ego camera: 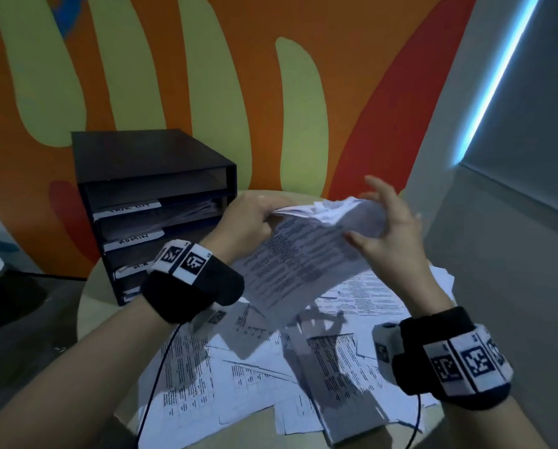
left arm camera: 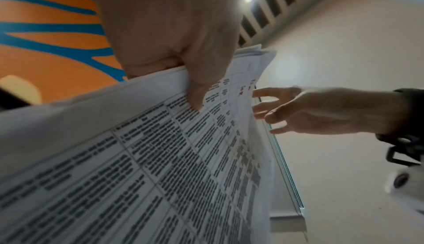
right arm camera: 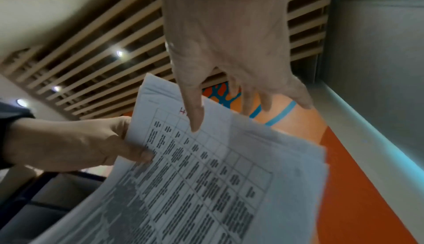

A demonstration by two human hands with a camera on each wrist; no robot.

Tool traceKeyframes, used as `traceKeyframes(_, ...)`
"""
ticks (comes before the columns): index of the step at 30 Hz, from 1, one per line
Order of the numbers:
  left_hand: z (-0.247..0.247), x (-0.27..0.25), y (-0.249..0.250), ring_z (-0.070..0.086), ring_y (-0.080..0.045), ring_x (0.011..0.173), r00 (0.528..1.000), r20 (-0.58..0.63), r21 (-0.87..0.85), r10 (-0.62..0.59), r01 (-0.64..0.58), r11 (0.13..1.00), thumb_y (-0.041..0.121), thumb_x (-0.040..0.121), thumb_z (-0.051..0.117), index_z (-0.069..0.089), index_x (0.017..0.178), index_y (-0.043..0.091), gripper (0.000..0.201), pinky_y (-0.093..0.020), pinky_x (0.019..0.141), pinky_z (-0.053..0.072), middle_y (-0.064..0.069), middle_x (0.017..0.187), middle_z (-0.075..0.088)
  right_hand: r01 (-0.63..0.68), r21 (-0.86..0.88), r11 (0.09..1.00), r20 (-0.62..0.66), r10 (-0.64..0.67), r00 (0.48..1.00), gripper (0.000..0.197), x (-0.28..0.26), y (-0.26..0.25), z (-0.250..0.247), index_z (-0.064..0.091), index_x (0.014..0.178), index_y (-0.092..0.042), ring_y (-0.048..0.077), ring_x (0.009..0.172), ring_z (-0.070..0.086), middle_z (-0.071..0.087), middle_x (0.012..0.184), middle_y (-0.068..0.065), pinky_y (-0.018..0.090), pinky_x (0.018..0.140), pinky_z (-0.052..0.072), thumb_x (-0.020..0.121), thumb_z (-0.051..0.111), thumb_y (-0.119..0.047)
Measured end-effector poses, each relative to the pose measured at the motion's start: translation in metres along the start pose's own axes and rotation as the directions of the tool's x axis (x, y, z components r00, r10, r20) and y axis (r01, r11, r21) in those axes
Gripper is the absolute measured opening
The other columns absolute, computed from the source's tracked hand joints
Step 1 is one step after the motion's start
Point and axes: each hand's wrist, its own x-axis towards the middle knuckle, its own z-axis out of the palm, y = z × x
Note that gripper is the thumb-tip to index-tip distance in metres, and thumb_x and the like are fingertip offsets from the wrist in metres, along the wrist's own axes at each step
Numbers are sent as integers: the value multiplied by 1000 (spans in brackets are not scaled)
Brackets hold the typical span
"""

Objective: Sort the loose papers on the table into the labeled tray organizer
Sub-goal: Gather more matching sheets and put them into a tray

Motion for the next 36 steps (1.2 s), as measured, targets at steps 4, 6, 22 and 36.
traceKeyframes(4,-6,-7,1,64,-9,81,996,-43,-30,-84,83,996,13,91,61,71,93,17,11,-35,69,51,1,88,71,-76,280,957,42,67,997,35,6,1,6,60,65,-23,-10,55,47,56,53,-21,14,59,42,83,58,7)
traceKeyframes(6,-7,-18,-14,56,-10,108,958,-166,54,-234,246,968,20,86,70,60,115,26,31,-39,93,44,0,114,64,-144,379,914,80,123,989,37,2,9,9,61,71,-21,-12,52,48,57,50,-26,7,51,37,86,54,12)
traceKeyframes(22,-21,-51,-47,70,-16,97,829,-167,-776,-534,223,589,-5,87,63,67,103,12,24,-27,80,56,4,98,75,-434,554,711,253,353,901,26,-15,45,43,58,122,-13,6,95,69,70,110,-5,25,79,52,100,47,-6)
traceKeyframes(36,10,-74,-72,70,-19,98,712,112,-789,-694,488,373,2,81,72,59,116,-3,38,-35,90,57,-13,107,71,-522,456,721,391,364,845,32,-40,65,76,50,132,-18,13,112,61,64,122,-2,38,94,49,100,49,-17)
